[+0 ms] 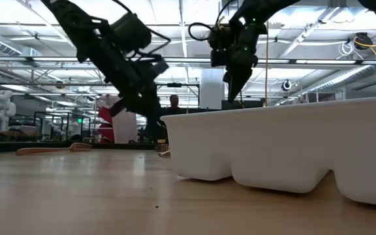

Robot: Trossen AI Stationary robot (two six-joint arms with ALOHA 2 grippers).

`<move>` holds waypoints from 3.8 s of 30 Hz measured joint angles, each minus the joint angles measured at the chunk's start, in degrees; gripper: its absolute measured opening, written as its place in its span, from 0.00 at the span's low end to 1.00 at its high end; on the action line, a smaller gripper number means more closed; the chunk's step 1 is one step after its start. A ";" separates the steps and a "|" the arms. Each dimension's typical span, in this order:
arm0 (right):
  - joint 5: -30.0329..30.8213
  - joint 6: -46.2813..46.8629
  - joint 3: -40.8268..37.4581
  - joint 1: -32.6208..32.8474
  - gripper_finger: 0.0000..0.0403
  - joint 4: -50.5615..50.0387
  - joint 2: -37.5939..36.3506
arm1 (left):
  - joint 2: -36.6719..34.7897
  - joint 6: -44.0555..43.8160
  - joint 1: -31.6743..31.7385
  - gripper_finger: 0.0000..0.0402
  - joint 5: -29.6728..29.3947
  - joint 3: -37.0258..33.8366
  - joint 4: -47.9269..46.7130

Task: Sort silverware
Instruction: Put the gold spoon into the cutlery tray with the other gold spoon

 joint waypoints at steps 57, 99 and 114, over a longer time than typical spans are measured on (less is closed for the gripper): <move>-14.96 37.34 -3.15 -9.73 0.33 12.44 0.14 | 17.03 -2.68 -2.70 0.00 -1.34 0.92 3.41; 8.88 -0.28 -14.98 11.51 0.62 14.78 5.03 | 18.32 0.69 -2.65 0.00 1.55 0.66 5.43; 4.83 -5.29 3.24 11.24 0.62 9.98 16.48 | 18.27 5.08 -3.94 0.00 4.11 0.39 4.46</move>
